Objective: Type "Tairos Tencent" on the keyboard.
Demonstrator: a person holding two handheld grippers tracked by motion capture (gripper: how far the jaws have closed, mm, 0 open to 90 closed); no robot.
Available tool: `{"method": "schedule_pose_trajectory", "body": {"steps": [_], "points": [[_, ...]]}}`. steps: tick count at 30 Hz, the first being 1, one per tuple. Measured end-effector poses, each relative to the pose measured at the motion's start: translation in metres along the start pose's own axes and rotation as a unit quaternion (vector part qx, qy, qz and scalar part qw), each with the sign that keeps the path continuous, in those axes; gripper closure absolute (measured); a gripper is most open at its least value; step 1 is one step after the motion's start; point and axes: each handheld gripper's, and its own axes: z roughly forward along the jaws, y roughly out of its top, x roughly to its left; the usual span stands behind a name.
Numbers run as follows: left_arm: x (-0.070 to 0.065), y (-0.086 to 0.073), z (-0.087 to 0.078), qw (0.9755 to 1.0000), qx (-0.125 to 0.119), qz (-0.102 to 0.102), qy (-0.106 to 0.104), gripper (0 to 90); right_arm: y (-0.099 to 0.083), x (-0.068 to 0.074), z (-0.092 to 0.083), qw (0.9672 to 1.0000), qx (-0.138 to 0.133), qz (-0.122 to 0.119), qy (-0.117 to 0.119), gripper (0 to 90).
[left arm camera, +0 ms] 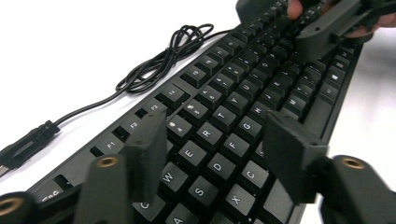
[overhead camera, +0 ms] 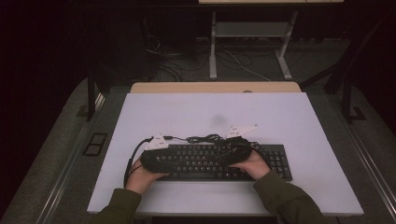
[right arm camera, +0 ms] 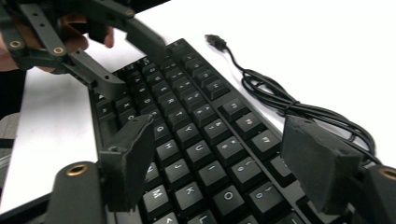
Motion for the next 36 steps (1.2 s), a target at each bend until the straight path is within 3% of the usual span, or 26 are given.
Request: {"method": "schedule_pose_trajectory", "body": {"steps": [14, 22, 36], "points": [[-0.005, 0.0, 0.004, 0.9984, 0.021, 0.017, -0.049, 89.0, -0.003, -0.003, 0.002, 0.9999, -0.005, -0.001, -0.015, 20.1], [-0.007, -0.001, 0.008, 0.9966, 0.043, 0.026, -0.065, 89.2, -0.003, -0.003, 0.003, 0.9998, -0.003, -0.004, -0.017, 20.1], [-0.009, -0.004, 0.013, 0.9952, 0.062, 0.029, -0.07, 89.2, -0.003, -0.003, 0.002, 0.9998, -0.005, -0.002, -0.019, 20.1]]}}
